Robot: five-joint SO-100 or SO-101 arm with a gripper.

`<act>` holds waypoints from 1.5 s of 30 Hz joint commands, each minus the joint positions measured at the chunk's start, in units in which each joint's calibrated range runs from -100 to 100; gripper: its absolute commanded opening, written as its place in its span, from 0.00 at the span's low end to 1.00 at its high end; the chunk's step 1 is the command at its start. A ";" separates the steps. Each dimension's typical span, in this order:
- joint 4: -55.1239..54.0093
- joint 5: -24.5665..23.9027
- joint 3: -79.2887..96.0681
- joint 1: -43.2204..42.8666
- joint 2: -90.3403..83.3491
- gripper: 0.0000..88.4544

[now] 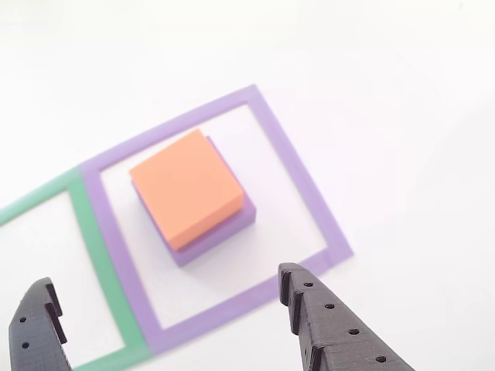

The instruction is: Tower of hanoi

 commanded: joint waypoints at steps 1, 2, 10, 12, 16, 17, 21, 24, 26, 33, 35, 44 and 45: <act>-17.77 0.00 5.94 1.72 3.41 0.41; -21.00 0.00 7.30 2.10 4.77 0.43; -45.29 0.00 15.93 2.02 15.91 0.47; -50.30 0.00 16.39 1.57 19.35 0.47; -57.91 0.00 16.39 0.96 25.20 0.46; -59.69 0.00 16.21 0.88 26.81 0.46; -65.84 0.00 14.93 0.88 32.81 0.46; -69.65 0.00 13.03 0.88 37.70 0.45; -72.24 0.00 11.75 0.80 41.07 0.45; -78.39 0.00 7.66 -0.19 49.48 0.44; -79.04 0.00 6.94 -0.26 50.92 0.44; -80.82 0.00 4.94 -1.94 53.89 0.44; -80.90 0.00 4.94 -2.09 53.97 0.44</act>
